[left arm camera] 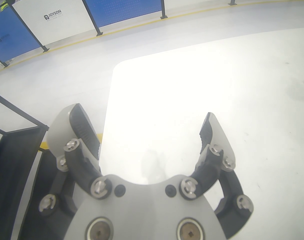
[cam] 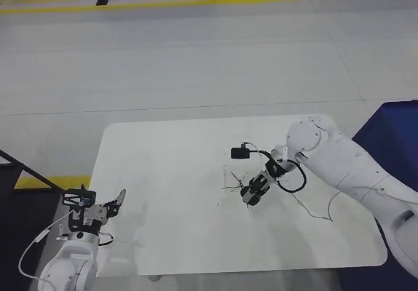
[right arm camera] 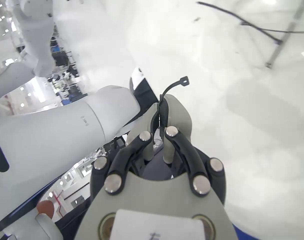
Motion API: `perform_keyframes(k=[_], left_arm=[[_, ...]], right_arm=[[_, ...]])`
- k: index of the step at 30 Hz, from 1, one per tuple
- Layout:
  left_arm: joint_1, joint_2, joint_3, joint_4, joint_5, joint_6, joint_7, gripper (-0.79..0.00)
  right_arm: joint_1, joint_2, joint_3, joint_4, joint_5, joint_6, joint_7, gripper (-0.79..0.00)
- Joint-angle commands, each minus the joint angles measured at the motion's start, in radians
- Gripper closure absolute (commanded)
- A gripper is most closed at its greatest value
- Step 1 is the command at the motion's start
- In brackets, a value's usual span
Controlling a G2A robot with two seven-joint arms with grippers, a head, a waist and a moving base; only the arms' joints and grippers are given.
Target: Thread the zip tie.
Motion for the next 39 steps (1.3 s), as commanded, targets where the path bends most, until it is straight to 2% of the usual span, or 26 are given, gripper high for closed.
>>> perform_keyframes(k=[1,18,19,24,27,29,30,32,33,34,39], left_arm=[[0.009,-0.001,0.041,-0.046,0.047,-0.022,-0.012,-0.785],[0.009,-0.001,0.041,-0.046,0.047,-0.022,-0.012,-0.785],[0.013,-0.001,0.052,-0.046,0.029,-0.055,-0.022,-0.785],[0.018,0.001,0.046,-0.124,-0.254,-0.281,-0.147,-0.785],[0.029,0.007,0.003,-0.164,-0.531,-0.422,-0.261,-0.785],[0.024,0.014,-0.018,-0.172,-0.77,-0.487,-0.396,-0.785],[0.016,0.018,-0.026,-0.169,-0.885,-0.498,-0.471,-0.785],[0.012,0.019,-0.03,-0.168,-0.917,-0.499,-0.495,-0.785],[0.016,0.02,-0.016,-0.147,-0.987,-0.482,-0.542,-0.785],[-0.003,0.023,-0.008,-0.136,-1.097,-0.445,-0.637,-0.785],[-0.003,0.023,-0.008,-0.136,-1.097,-0.445,-0.637,-0.785]], right_arm=[[0.003,0.024,0.011,-0.054,0.071,0.008,0.008,0.0],[0.003,0.024,0.011,-0.054,0.071,0.008,0.008,0.0],[-0.001,0.024,0.011,-0.061,0.072,0.004,0.004,0.0],[-0.03,0.036,0.026,-0.179,0.078,-0.028,-0.028,0.0],[-0.036,0.075,0.055,-0.255,0.108,-0.044,-0.044,0.0],[-0.045,0.108,0.079,-0.337,0.142,-0.045,-0.045,0.0],[-0.05,0.125,0.091,-0.375,0.153,-0.044,-0.044,0.0],[-0.053,0.13,0.094,-0.385,0.156,-0.044,-0.043,0.0],[-0.053,0.13,0.094,-0.385,0.156,-0.044,-0.043,0.0],[-0.053,0.13,0.094,-0.385,0.156,-0.044,-0.043,0.0],[-0.058,0.13,0.093,-0.397,0.158,-0.046,-0.047,0.0]])
